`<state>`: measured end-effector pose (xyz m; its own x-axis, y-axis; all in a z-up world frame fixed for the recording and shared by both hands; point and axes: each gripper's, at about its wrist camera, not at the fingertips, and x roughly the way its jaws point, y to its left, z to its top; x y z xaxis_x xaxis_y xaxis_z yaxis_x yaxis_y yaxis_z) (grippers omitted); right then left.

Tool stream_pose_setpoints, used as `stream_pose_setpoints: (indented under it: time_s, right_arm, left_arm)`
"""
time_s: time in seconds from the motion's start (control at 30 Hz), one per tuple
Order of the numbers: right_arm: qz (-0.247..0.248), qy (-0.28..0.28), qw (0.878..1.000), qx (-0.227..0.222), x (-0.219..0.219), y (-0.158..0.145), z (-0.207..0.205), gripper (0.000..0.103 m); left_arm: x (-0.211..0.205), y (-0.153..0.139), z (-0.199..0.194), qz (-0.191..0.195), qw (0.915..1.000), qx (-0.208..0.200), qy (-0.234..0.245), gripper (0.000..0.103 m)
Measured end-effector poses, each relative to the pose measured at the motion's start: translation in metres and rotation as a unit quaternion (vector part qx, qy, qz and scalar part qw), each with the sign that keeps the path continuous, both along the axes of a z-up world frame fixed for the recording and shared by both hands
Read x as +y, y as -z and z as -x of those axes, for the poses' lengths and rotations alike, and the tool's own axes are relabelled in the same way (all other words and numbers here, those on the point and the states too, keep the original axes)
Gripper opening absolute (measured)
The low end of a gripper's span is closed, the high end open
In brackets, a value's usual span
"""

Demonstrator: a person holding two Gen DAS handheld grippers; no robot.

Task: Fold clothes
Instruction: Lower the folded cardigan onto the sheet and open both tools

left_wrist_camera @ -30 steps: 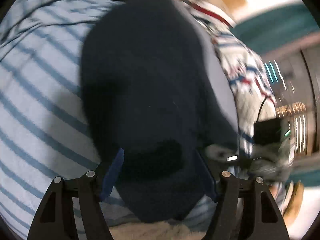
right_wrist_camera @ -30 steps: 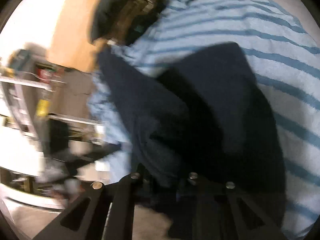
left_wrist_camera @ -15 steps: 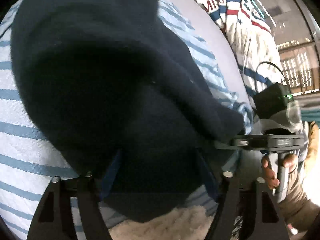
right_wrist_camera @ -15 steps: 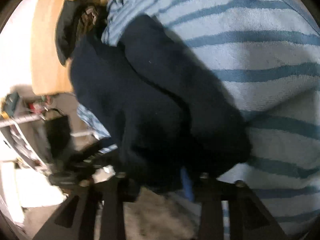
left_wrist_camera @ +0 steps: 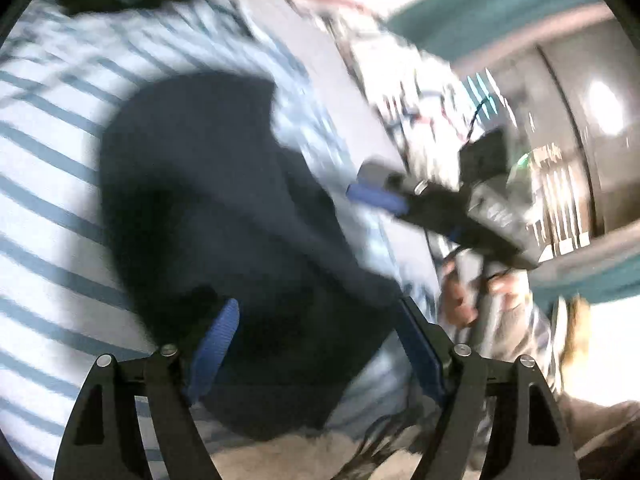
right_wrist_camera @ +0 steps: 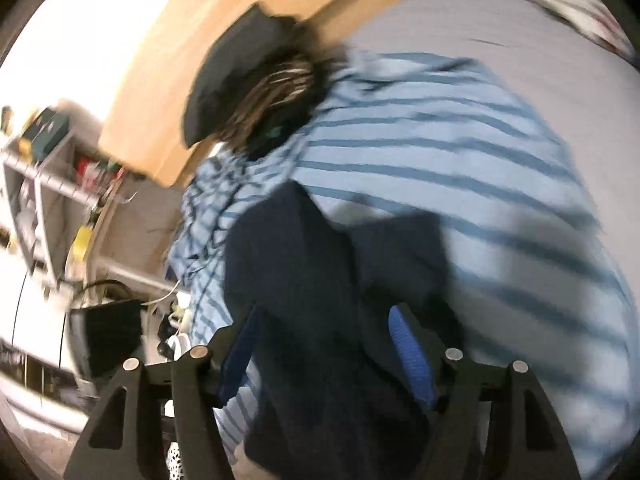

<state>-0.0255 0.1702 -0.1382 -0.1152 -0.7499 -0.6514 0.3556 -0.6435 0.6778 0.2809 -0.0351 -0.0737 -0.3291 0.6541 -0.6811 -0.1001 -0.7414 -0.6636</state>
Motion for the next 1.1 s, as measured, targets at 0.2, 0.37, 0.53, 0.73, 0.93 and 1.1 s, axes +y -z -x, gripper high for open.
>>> stream_pose_setpoints:
  time_s: [0.2, 0.37, 0.53, 0.73, 0.93, 1.1]
  right_arm:
    - [-0.011, -0.030, 0.999, -0.036, -0.062, 0.033, 0.039, 0.073]
    - [-0.056, -0.044, 0.996, -0.046, -0.087, 0.051, 0.040, 0.023]
    - [0.007, 0.010, 0.999, -0.040, -0.035, 0.017, 0.036, 0.010]
    - [-0.063, 0.067, 0.996, -0.011, 0.010, -0.004, 0.061, 0.010]
    - [-0.109, 0.093, 0.987, -0.075, 0.029, 0.033, 0.065, 0.033]
    - [-0.092, 0.086, 0.990, -0.067, 0.071, 0.011, 0.001, 0.078]
  left_arm:
    - [-0.045, 0.033, 0.018, 0.113, 0.9823, -0.072, -0.131, 0.075]
    - [-0.039, 0.056, 0.031, 0.123, 0.9796, -0.095, -0.127, 0.056]
    - [-0.018, 0.043, 0.042, 0.107, 0.9879, -0.071, -0.087, 0.051]
    - [0.028, 0.053, 0.064, 0.183, 0.9796, -0.073, -0.038, 0.052]
    - [0.069, 0.062, 0.084, 0.251, 0.9653, -0.071, 0.007, 0.054]
    - [0.064, 0.064, 0.082, 0.233, 0.9702, -0.068, -0.002, 0.058]
